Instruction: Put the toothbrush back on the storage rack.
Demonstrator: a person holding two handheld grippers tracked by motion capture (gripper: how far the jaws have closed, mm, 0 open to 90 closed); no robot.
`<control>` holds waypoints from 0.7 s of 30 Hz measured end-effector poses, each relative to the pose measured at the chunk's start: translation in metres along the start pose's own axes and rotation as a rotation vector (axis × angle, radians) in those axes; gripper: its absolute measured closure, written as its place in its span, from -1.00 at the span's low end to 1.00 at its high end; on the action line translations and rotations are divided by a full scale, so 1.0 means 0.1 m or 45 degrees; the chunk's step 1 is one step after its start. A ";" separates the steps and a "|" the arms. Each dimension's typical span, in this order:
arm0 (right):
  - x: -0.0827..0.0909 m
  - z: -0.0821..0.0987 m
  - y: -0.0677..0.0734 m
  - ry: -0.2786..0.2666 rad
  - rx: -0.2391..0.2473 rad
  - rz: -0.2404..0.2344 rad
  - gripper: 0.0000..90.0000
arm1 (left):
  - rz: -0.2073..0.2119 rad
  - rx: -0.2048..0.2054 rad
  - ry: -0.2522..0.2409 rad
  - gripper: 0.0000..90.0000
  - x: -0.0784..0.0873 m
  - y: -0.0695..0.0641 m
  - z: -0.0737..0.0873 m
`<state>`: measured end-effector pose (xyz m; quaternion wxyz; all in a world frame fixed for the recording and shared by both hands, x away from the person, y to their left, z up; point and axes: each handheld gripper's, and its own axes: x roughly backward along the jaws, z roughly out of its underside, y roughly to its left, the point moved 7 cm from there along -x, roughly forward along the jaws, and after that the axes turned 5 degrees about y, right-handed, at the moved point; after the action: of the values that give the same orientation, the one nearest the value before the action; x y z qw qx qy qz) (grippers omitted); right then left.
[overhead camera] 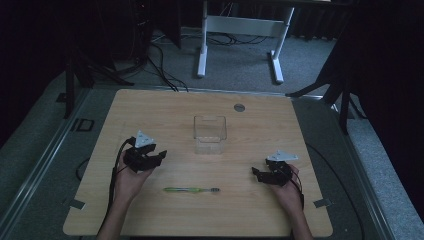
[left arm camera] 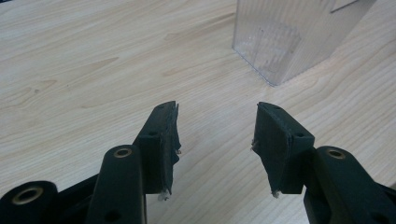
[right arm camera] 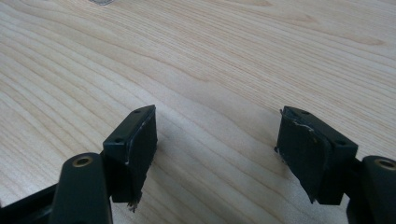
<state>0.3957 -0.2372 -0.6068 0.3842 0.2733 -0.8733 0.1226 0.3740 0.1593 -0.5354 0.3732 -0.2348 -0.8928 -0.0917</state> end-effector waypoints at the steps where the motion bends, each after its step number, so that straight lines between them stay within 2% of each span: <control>1: 0.00 0.00 0.00 0.000 0.000 0.000 -0.37 | 0.001 -0.005 0.001 0.10 0.00 -0.01 0.00; 21: 0.00 0.00 0.00 0.000 -0.001 0.001 -0.37 | 0.052 -0.098 0.020 0.10 0.05 -0.17 -0.02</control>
<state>0.3957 -0.2371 -0.6068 0.3842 0.2729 -0.8735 0.1224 0.3638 0.1456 -0.5298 0.3729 -0.2665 -0.8806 -0.1200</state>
